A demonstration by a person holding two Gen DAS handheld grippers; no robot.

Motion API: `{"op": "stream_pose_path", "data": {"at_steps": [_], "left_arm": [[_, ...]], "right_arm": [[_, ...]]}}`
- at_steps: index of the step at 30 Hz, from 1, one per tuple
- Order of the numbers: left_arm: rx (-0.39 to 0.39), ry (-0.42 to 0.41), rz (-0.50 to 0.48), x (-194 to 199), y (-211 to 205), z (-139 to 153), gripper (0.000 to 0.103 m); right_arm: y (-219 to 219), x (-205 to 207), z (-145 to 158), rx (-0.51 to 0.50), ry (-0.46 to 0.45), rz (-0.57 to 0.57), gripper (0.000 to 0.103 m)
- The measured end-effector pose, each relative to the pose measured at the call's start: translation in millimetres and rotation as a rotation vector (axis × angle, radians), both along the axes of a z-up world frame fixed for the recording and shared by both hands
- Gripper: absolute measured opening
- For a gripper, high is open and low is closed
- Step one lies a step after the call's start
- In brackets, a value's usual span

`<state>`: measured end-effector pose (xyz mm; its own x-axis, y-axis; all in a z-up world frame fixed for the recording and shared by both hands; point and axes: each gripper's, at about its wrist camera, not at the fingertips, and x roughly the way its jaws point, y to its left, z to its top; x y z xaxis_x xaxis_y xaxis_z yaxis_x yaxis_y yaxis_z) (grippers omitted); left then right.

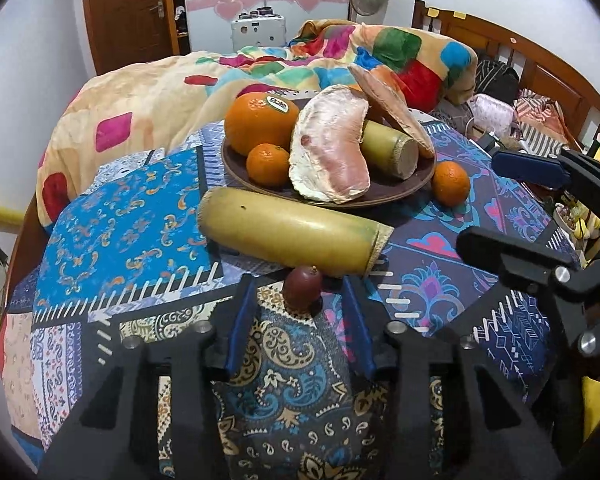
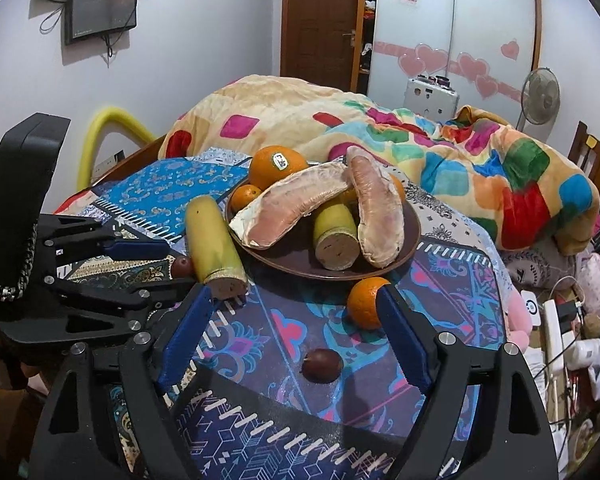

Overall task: Organize fruits
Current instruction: 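Grasp a small dark red fruit with the left tool while the right tool approaches the yellow cylinder, then grasp the yellow cylinder on the cloth with the right tool and lift it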

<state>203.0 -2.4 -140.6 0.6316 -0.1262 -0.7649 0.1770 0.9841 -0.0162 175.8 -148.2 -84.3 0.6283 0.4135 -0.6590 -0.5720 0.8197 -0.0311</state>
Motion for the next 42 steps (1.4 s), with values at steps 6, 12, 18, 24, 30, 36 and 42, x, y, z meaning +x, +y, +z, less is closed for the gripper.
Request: {"op": "stream_pose_path", "data": {"at_steps": [6,12,18,24,30,36,42], "left_arm": [[0.007,0.008,-0.018,-0.5,-0.6,-3.8,0.019],[-0.016,-0.019,0.005,-13.3,14.4,1.4,0.019],[-0.028,-0.04,0.042,-33.0,42.8,9.0,0.019],[-0.029,-0.066,0.058,-45.2,62.2,15.0,0.019],[-0.037,-0.077,0.064,-50.4,69.6,13.6,0.019],[-0.05,-0.081,0.067,-53.4,69.5,14.3,0.019],[-0.061,-0.089,0.065,-62.6,67.3,19.3,0.019]], "right_arm": [[7.9,0.3,-4.9,0.001,0.022,0.022,0.081],[23.8,-0.4,-9.5,0.002,0.078,0.07,0.075],[46.9,4.2,-21.4,-0.039,0.147,0.109,0.063],[56.9,10.0,-26.6,-0.054,0.168,0.102,0.063],[66.9,13.9,-31.3,-0.087,0.163,0.097,0.041],[63.4,6.3,-30.8,-0.08,0.163,0.116,0.034],[44.1,-17.4,-25.5,-0.092,0.162,0.111,0.033]]}}
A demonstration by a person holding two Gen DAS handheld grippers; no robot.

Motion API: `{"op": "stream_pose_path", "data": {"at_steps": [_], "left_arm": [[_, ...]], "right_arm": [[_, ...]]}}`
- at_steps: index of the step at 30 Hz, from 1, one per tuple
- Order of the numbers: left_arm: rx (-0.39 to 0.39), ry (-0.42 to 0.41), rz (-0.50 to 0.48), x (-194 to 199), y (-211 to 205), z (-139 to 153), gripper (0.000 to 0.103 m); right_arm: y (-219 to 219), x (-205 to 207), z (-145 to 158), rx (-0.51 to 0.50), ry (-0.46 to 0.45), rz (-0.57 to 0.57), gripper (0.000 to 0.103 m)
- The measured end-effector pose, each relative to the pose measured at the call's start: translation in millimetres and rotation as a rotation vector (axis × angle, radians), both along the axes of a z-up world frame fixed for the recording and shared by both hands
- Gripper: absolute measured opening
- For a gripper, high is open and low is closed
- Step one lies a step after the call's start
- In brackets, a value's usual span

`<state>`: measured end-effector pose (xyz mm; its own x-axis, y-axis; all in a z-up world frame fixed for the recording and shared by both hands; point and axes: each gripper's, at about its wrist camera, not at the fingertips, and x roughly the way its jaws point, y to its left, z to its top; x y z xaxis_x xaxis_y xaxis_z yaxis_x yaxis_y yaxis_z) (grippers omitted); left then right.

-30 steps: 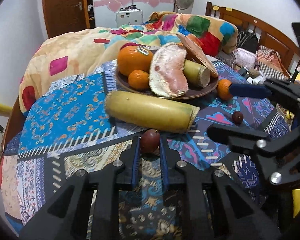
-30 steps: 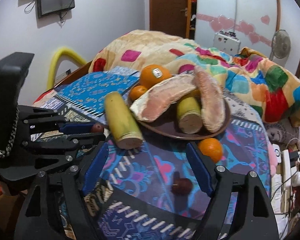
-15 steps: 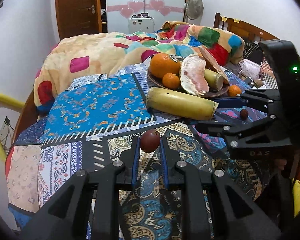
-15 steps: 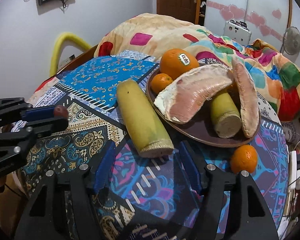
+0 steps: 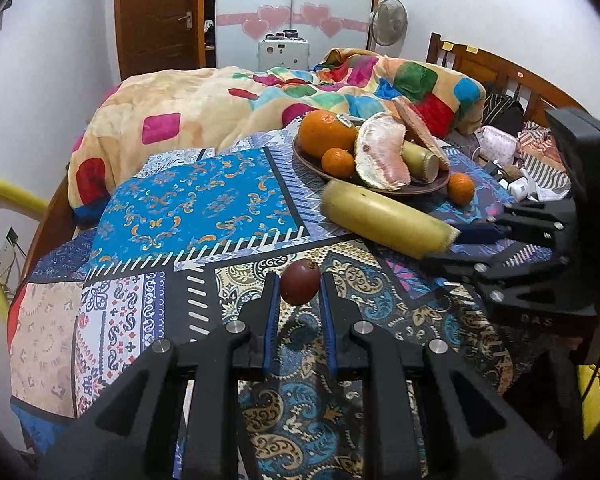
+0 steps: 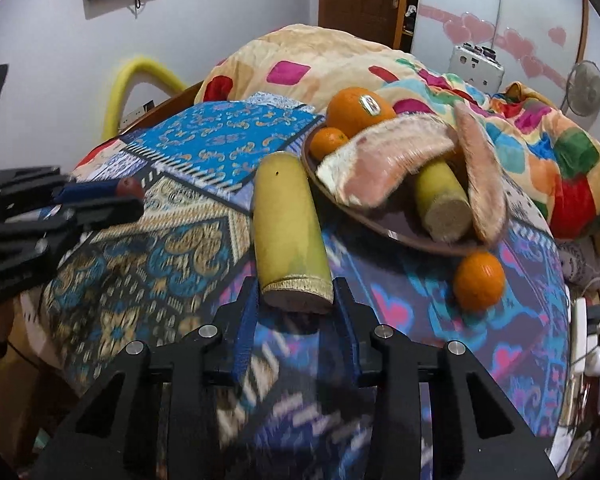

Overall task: Organize fruits
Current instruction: 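Grasp the yellow cylinder on the cloth with the right tool and lift it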

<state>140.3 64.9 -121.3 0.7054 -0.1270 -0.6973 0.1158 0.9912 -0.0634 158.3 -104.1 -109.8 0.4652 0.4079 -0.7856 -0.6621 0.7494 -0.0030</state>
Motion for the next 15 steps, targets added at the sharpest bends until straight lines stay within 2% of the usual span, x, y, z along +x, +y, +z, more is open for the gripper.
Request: {"op": "stream_pose_path", "data": {"at_steps": [9,15], "left_arm": [[-0.011,-0.023,-0.004,-18.2,-3.9,10.3,0.019],[-0.007,-0.018,0.004,-19.4,0.6,6.9,0.019]], "right_arm": [[-13.0,-20.0,5.8,-0.021,-0.012,0.002,0.034],[-0.6,-9.4,9.6,-0.012,-0.014,0.016,0.042]]}}
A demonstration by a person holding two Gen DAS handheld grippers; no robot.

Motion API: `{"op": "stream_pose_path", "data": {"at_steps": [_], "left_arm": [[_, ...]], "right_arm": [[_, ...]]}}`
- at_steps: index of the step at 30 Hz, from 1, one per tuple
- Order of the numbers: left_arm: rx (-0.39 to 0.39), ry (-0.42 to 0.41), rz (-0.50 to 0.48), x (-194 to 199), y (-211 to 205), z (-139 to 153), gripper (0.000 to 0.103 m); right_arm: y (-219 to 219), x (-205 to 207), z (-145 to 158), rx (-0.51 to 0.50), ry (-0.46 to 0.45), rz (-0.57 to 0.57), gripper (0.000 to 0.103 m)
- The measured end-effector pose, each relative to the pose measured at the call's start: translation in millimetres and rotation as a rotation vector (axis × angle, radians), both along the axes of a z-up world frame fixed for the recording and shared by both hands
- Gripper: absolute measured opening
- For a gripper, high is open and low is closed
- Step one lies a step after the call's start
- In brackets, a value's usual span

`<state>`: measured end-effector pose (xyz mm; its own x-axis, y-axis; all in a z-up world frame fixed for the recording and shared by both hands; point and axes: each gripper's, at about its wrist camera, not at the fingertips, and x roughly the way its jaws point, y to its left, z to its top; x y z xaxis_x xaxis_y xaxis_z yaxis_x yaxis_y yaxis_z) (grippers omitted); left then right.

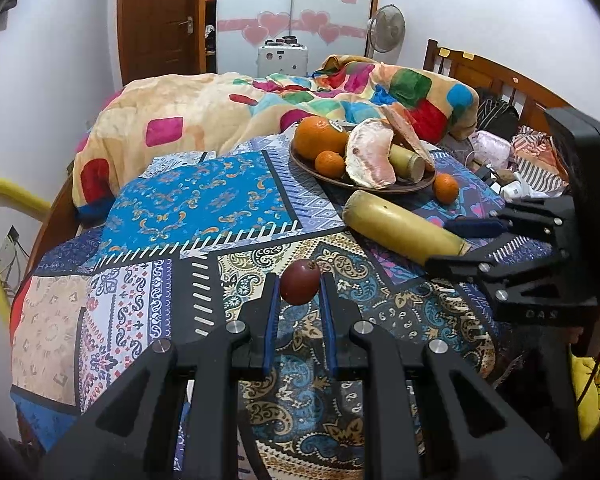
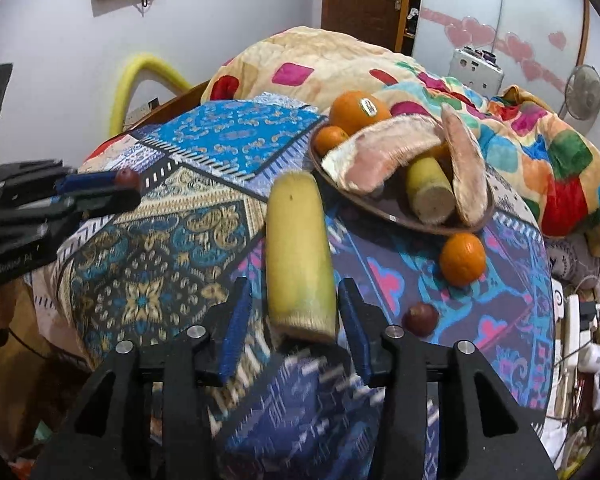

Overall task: Organize fruits
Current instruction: 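Grasp the yellow cylinder on the cloth with the right tool and lift it, then lay the yellow cylinder across the plate with the right tool while the left tool drops the red fruit there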

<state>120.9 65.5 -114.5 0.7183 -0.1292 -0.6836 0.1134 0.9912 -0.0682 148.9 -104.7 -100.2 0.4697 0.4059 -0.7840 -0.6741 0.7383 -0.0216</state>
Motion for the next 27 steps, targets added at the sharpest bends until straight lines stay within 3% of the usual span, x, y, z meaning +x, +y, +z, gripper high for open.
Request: {"op": "stream_pose_path", "data": {"at_steps": [8,10,15,27], "left_arm": [[0.003,0.018,0.007,9.4,3.6,-10.9,0.019],[0.003,0.024,0.01,12.2,4.0,-13.2,0.019],[0.002,0.037,0.011,21.1,2.6,-17.4,0.019],[-0.031,0.016,-0.012,51.1,-17.3,-4.5,0.019]], "right_arm": [[22.4,24.9,-14.0,-0.017,0.021,0.011,0.042],[25.1,31.4,-18.1,-0.017,0.034,0.01,0.038],[14.5,29.4,-15.4,0.022,0.043,-0.005,0.035],[-21.5,40.9,23.9,0.077,-0.045,-0.091,0.035]]}}
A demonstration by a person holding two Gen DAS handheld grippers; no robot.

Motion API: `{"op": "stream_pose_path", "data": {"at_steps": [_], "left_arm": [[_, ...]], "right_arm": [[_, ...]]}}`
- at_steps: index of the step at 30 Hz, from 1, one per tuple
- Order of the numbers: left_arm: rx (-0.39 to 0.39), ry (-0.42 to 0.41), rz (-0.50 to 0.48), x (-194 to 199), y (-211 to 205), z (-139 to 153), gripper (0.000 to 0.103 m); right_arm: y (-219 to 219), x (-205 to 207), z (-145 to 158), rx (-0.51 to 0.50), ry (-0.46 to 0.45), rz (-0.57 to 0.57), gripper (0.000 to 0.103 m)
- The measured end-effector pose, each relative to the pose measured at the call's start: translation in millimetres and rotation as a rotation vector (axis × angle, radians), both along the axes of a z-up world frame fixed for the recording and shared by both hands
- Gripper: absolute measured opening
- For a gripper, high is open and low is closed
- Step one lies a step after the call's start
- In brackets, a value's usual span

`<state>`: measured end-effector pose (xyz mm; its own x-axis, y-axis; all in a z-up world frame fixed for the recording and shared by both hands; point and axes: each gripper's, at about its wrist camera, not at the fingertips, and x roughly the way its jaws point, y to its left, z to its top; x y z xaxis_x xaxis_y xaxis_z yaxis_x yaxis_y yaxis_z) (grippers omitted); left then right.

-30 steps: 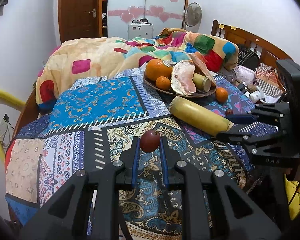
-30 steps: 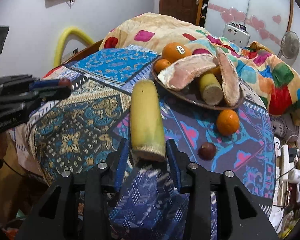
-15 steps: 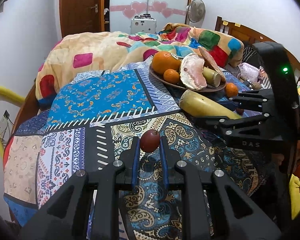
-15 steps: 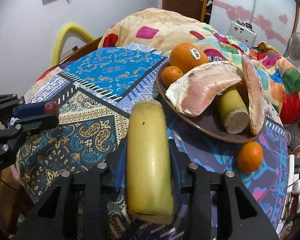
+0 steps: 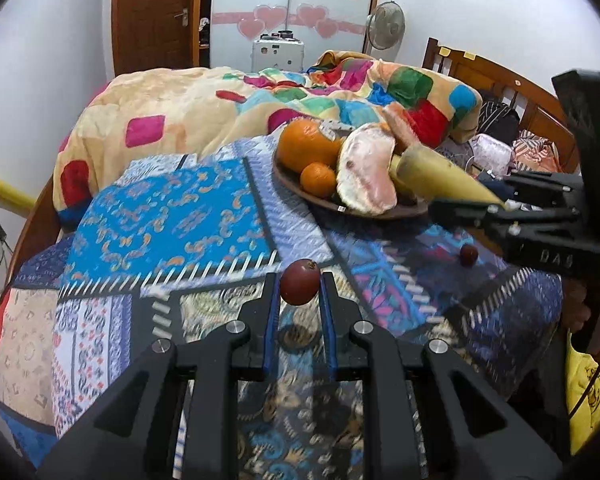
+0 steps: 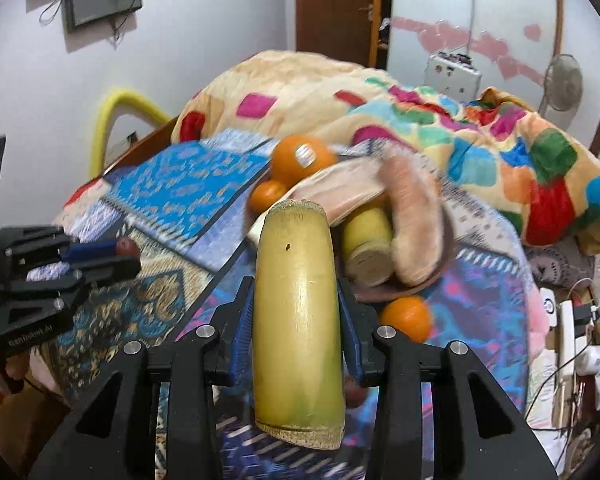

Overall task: Organize fruits
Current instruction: 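Lay the yellow cylinder across the plate with the right tool while the left tool drops the red fruit there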

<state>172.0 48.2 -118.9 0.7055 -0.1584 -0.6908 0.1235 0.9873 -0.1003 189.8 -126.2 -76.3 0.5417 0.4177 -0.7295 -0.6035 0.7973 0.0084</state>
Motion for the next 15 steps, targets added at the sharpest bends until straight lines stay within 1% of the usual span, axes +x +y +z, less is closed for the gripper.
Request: {"op": "stream_pose_path", "data": {"at_steps": [3,7,11,15], "left_arm": [[0.018,-0.014,0.014,11.3,-3.4,3.7,0.019],[0.009,-0.013,0.018,30.9,-4.6,6.5,0.019],[0.017,-0.014,0.014,46.8,-7.1,8.3,0.019],[0.028,-0.022,0.007,61.4,-10.9,9.6,0.019]], "right_arm": [[-4.5,11.2,9.8,0.014,-0.029,-0.033,0.035],[-4.9,30.0,19.3,0.041,-0.061,-0.064,0.035],[-2.0,47.6,23.1,0.057,-0.077,-0.077,0.035],[9.3,64.9,22.8,0.042,-0.089,-0.073,0.035]]}}
